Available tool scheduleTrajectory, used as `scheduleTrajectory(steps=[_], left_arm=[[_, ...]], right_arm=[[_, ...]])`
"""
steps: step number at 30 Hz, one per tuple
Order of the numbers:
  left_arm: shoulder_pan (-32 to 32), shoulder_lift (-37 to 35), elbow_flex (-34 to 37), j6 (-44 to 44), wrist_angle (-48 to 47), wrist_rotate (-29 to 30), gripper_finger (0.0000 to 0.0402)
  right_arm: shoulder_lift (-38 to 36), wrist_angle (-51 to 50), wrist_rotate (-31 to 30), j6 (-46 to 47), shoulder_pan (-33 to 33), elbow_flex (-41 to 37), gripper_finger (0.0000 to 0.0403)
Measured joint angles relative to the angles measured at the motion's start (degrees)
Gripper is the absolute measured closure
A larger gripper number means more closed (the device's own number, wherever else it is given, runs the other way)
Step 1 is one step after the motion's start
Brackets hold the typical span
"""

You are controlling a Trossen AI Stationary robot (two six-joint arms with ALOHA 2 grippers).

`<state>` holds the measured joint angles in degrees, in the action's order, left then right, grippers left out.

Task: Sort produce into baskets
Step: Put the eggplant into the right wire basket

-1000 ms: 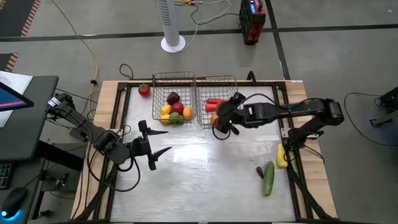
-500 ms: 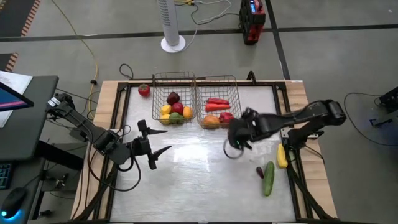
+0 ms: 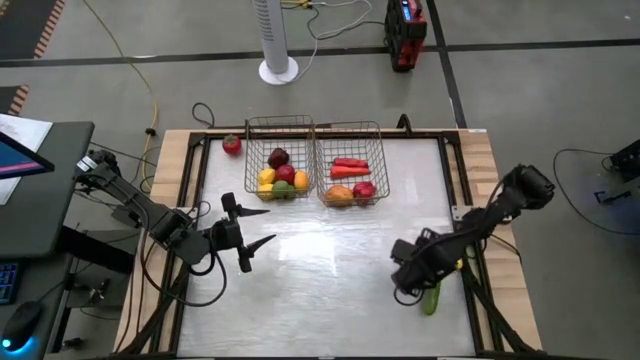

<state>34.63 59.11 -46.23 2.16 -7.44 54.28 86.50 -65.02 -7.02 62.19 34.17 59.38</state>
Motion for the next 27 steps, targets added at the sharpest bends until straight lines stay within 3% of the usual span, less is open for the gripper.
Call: scheduleTrajectory(steps=[7, 15, 27], left_arm=[[0.0, 0.0, 0.0, 0.0, 0.0, 0.0, 0.0132], [0.0, 0.0, 0.0, 0.0, 0.0, -0.1, 0.0132], [0.0, 0.0, 0.0, 0.0, 0.0, -1.3, 0.0132]], right_arm=[[0.1, 8.7, 2.7, 3.8, 1.5, -4.7, 0.0119], [0.1, 10.5, 6.2, 8.3, 2.3, -9.0, 0.0172], [0.0, 14.5, 6.9, 9.8, 4.5, -12.6, 0.0253]])
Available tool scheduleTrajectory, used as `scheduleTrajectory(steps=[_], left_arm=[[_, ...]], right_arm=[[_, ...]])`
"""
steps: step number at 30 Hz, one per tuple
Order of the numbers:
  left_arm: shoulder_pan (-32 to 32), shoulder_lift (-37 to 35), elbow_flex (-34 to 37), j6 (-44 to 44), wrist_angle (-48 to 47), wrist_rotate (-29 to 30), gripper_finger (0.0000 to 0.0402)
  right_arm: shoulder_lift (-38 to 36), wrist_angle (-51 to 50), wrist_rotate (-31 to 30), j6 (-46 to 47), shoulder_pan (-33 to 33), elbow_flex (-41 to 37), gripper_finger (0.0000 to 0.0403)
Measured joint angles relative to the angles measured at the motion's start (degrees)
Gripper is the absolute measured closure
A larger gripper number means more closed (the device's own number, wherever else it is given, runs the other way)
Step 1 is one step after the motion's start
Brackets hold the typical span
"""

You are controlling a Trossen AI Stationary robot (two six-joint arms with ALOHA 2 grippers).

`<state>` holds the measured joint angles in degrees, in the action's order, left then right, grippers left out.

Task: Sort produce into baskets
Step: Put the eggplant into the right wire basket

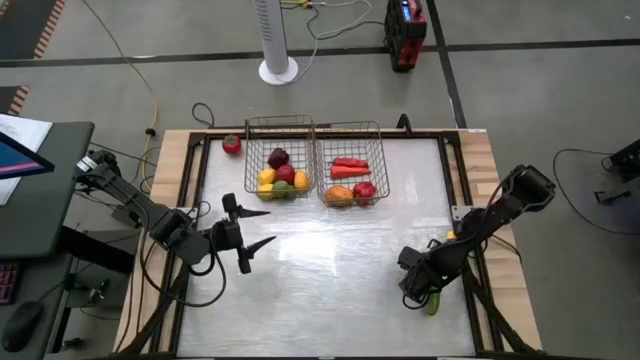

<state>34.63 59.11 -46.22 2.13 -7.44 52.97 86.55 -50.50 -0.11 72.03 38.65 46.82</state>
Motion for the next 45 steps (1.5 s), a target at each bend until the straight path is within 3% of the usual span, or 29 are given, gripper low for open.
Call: scheduleTrajectory(steps=[9, 15, 25, 29, 32, 38, 42, 45], left_arm=[[0.0, 0.0, 0.0, 0.0, 0.0, -0.2, 0.0132], [0.0, 0.0, 0.0, 0.0, 0.2, -0.2, 0.0132], [0.0, 0.0, 0.0, 0.2, 0.5, -0.1, 0.0132], [0.0, 0.0, 0.0, 0.1, 0.5, -0.1, 0.0132], [0.0, 0.0, 0.0, 0.2, 0.4, -0.1, 0.0132], [0.0, 0.0, 0.0, -0.2, -0.9, -0.1, 0.0132], [0.0, 0.0, 0.0, -0.3, -0.8, -0.1, 0.0132], [0.0, 0.0, 0.0, -0.3, -0.8, -0.1, 0.0132]], right_arm=[[-0.1, 0.8, 0.2, -0.5, -0.2, -0.3, 0.0277], [-0.3, -6.3, -0.2, -3.3, -1.0, 4.2, 0.0308], [-0.3, -18.3, -9.4, -11.7, -5.9, 15.0, 0.0373], [-0.4, -18.3, -11.0, -16.4, -9.2, 16.8, 0.0377], [-0.4, -18.2, -10.4, -18.6, -10.2, 15.8, 0.0344], [-0.4, -20.2, -9.2, -18.0, -10.6, 10.4, 0.0226], [-0.4, -20.5, -5.3, -15.1, -10.5, 7.8, 0.0154], [-0.3, -20.2, -2.5, -15.3, -10.4, 6.3, 0.0122]])
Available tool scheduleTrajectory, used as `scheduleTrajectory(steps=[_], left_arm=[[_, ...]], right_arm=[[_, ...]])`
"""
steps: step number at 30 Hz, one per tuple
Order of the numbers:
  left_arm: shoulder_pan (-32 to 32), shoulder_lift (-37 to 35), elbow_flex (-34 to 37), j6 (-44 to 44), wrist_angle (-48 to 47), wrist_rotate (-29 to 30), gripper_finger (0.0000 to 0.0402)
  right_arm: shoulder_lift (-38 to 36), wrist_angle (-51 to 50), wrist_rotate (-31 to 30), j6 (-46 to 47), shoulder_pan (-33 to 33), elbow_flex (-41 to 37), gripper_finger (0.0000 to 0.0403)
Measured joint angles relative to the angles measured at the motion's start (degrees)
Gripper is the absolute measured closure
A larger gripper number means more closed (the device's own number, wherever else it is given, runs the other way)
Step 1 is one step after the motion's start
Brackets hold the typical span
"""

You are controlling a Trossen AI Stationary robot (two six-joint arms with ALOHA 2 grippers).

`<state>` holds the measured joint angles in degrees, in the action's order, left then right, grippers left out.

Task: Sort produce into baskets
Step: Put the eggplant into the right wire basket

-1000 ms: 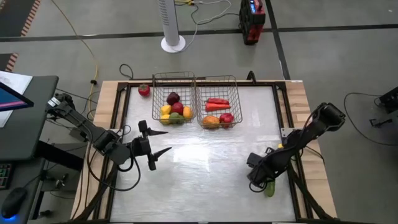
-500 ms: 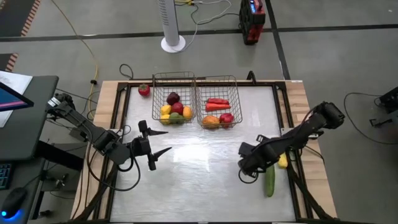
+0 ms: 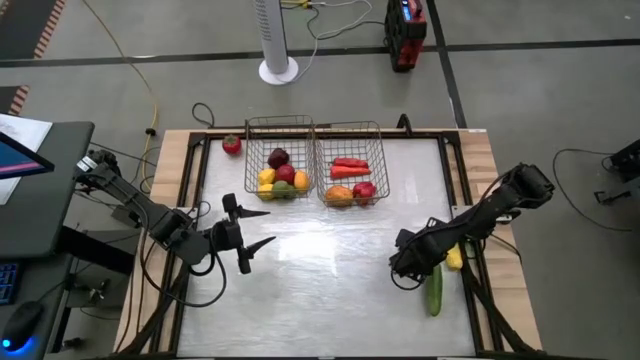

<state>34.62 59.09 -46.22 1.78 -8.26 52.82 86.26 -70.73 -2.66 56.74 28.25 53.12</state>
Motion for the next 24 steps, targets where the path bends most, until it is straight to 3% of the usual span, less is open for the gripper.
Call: scheduleTrajectory(steps=[4, 17, 24], left_arm=[[0.0, 0.0, 0.0, 0.0, 0.0, 0.0, 0.0132], [0.0, 0.0, 0.0, -0.1, 0.0, 0.0, 0.0132], [0.0, 0.0, 0.0, -0.1, 0.0, 0.0, 0.0132]], right_arm=[[0.0, 0.2, -0.1, -1.7, 1.2, -1.7, 0.0104], [0.0, 6.0, 1.2, -6.8, 0.2, -9.8, 0.0102], [0.0, 7.9, -0.6, -9.5, -2.0, -11.2, 0.0142]])
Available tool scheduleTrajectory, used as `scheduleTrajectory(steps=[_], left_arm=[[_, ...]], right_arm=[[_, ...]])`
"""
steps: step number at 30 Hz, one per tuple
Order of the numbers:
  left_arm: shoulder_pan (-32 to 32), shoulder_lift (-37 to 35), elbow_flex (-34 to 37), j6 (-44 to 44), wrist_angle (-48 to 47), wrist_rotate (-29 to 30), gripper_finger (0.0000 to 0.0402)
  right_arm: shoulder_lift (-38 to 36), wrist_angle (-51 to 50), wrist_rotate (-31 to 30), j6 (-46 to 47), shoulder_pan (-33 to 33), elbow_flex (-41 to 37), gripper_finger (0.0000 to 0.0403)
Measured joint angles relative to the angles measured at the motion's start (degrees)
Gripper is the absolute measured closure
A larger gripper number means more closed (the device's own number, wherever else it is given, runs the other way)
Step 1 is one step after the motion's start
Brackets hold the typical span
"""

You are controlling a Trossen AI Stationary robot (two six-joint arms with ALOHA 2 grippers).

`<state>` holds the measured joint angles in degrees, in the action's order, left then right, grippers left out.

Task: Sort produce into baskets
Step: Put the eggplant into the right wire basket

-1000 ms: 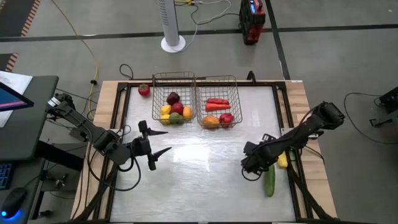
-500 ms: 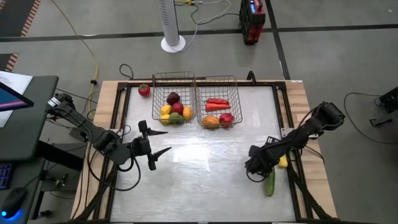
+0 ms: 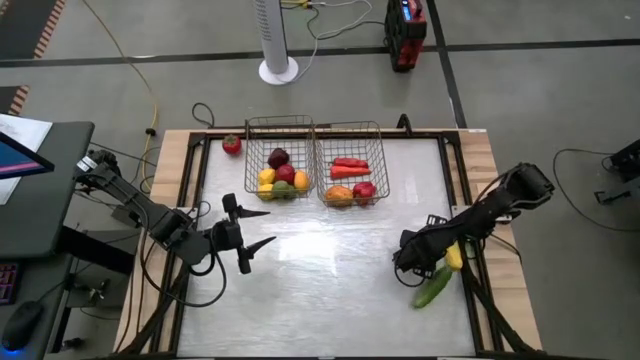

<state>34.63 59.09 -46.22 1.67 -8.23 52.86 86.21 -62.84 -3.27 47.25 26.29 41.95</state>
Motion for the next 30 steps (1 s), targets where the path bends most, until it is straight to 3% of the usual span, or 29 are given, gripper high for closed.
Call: scheduleTrajectory(steps=[11, 17, 20, 24, 30], left_arm=[[0.0, 0.0, 0.0, 0.0, 0.0, 0.0, 0.0132], [0.0, 0.0, 0.0, 0.2, 0.0, 0.0, 0.0132], [0.0, 0.0, 0.0, 0.2, 0.0, 0.0, 0.0132], [0.0, 0.0, 0.0, 0.2, 0.0, 0.0, 0.0132], [0.0, 0.0, 0.0, 0.6, 0.0, 0.0, 0.0132]], right_arm=[[0.0, 1.3, 0.4, -3.3, -3.4, -0.3, 0.032], [0.0, -5.2, -0.6, -6.3, -5.8, 4.9, 0.0347], [0.0, -12.5, -6.3, -7.2, -7.3, 10.2, 0.034], [0.0, -21.2, -18.7, -6.9, -9.3, 18.5, 0.0338], [0.0, -18.8, -37.7, -9.8, -12.8, 29.0, 0.0338]])
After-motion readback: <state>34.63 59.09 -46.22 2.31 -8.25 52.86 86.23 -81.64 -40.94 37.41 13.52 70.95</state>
